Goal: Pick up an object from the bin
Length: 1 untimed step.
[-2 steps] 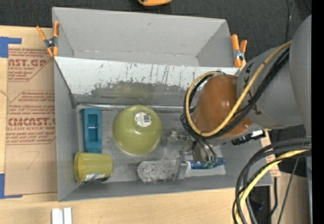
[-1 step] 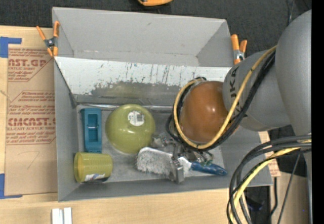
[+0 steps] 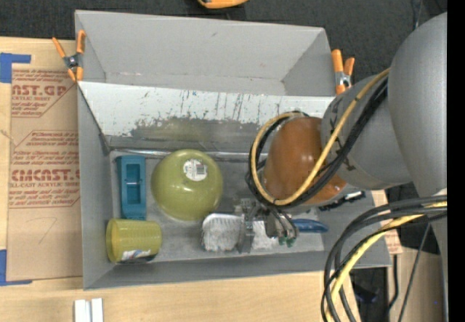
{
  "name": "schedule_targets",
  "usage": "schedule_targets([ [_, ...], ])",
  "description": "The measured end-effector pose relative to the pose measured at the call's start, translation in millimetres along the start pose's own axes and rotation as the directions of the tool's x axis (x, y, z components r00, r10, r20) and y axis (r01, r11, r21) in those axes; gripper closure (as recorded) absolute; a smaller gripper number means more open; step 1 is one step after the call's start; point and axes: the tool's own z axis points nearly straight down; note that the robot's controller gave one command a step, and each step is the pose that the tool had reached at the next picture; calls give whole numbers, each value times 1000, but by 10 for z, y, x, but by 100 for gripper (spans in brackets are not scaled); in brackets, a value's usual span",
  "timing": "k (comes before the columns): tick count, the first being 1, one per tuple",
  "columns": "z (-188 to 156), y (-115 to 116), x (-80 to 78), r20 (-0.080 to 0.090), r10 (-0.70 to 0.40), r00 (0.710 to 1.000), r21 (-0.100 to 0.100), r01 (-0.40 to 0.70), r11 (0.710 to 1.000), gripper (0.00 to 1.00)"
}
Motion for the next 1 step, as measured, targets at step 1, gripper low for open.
schedule_targets([
  [1,0,0,0,0,0,1000,0,0,1000,100],
])
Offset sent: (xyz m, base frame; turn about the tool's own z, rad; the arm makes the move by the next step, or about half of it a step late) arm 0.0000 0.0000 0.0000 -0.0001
